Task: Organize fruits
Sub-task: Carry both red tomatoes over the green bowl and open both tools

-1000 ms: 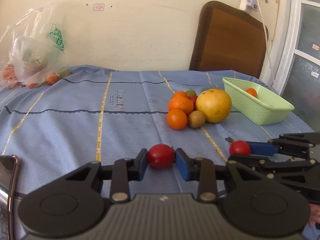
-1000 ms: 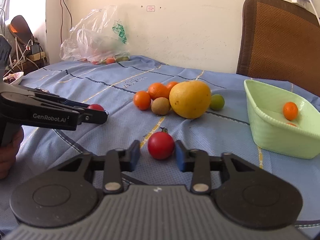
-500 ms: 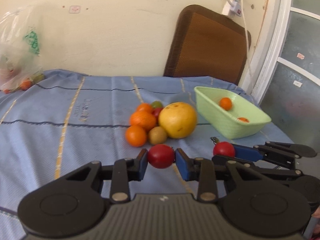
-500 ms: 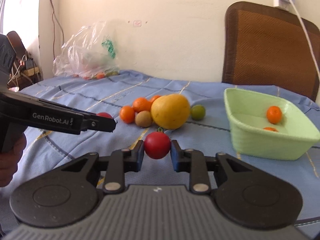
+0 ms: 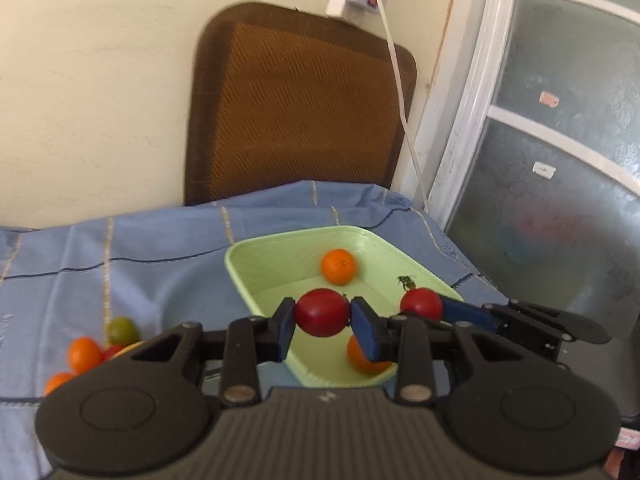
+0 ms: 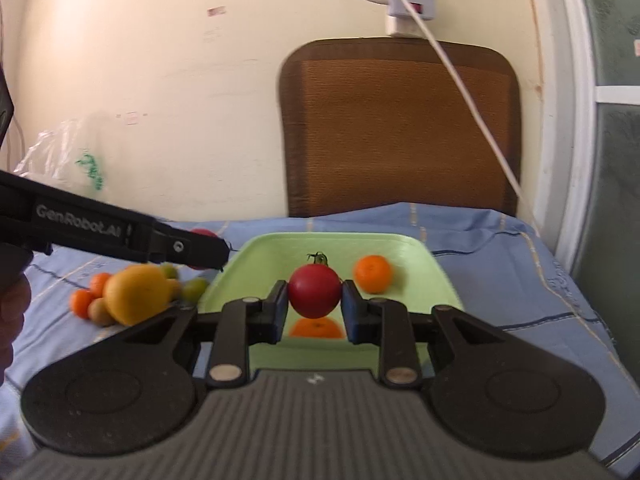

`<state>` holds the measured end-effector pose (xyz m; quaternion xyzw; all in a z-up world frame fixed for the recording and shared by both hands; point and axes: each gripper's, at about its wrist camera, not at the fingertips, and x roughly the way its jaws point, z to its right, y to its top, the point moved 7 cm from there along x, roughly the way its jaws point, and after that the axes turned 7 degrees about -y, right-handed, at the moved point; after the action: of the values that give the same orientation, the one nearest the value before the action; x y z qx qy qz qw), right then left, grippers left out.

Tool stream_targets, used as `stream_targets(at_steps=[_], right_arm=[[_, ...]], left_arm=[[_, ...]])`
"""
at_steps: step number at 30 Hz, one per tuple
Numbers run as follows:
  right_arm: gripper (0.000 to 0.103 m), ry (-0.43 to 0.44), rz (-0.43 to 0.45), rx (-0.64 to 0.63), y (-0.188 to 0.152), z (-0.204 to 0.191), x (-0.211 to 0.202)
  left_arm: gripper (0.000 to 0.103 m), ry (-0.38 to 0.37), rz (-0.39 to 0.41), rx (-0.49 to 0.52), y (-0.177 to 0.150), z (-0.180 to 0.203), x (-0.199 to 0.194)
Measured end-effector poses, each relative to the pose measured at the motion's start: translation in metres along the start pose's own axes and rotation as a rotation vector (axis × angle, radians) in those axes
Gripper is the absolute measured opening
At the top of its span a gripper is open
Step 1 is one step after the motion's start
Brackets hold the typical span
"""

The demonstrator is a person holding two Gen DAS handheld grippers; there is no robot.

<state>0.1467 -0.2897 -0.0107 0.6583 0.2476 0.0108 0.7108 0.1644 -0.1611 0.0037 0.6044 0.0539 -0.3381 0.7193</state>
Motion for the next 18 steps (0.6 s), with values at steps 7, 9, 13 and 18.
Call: stream_targets(at_steps=[7,9,13,18], right_arm=[[0.032,-0.014,-0.03,0.011,-0.01,0.014,0.013],[0.032,-0.017,-0.025,0.012,-0.009,0.014,0.012],[0.032,-0.004,-0.029,0.041,-0.008,0.015,0.012],[0.032,-0.016,-0.021,0.076,-0.008,0.019,0.013]], left_arm=[[0.032,0.024,-0.055,0.024,-0.015,0.001,0.033],[0.033,0.034,-0.048,0.038,-0.017,0.003,0.033],[0.039,0.016,-0.036,0.021,-0.015,0.002,0.029],[0.039,0.018,0.03,-0.035,-0.001,-0.007,0.0]])
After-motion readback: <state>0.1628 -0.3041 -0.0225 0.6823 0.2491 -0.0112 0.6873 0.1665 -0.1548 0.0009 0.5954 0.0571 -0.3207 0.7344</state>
